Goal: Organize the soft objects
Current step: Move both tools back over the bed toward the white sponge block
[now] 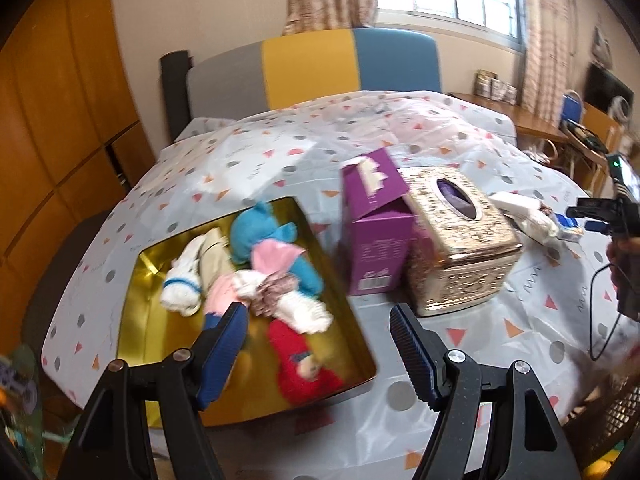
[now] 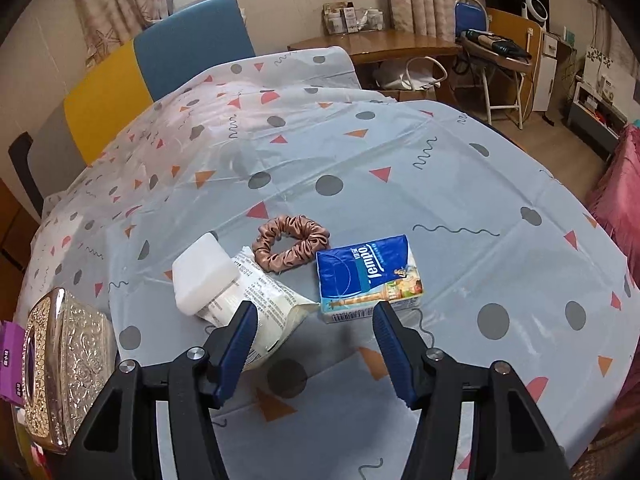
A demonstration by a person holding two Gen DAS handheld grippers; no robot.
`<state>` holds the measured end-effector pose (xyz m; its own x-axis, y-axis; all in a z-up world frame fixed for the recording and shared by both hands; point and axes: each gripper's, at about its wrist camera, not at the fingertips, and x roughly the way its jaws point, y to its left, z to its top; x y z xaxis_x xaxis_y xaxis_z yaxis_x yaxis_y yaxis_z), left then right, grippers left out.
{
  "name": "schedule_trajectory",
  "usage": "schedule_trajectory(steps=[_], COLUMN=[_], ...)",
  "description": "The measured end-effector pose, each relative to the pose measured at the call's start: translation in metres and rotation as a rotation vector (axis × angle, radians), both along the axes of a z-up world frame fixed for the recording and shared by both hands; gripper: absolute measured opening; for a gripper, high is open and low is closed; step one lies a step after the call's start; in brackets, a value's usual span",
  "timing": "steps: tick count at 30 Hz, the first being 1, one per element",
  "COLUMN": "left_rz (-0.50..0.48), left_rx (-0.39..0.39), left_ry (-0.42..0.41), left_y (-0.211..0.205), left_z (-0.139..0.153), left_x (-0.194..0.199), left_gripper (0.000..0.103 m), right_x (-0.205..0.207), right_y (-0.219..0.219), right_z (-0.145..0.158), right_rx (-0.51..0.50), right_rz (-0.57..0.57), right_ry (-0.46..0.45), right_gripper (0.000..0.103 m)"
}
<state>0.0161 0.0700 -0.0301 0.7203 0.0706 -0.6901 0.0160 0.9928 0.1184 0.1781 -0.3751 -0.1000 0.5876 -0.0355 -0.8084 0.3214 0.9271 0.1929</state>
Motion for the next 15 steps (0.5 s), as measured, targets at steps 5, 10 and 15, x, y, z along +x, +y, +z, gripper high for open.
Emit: schedule_trajectory(steps=[5,10,15], left_rz=[-0.071,-0.157,-0.24], left_rx=[0.019,0.029,0.015], left_ry=[-0.004,-0.021,-0.014], left_y=[-0.027,-0.061,-0.094], left_z=[0.006,0.015,0.018], left_x=[0.012,0.024,0.036], left_gripper=[0.074,0.074,0.074], right_x=[-0.001,-0.003,-0.004], right_y=[-0.008,-0.015,-0.025], right_z=[0.001,0.001,-0.004], right_rx=[0.041,0.08,0.125], right_rz=[-0.021,-0.043,-0.076], right_ry=[-0.005,-0.004,0.014], right_gripper=[0.061,0.061,0.061])
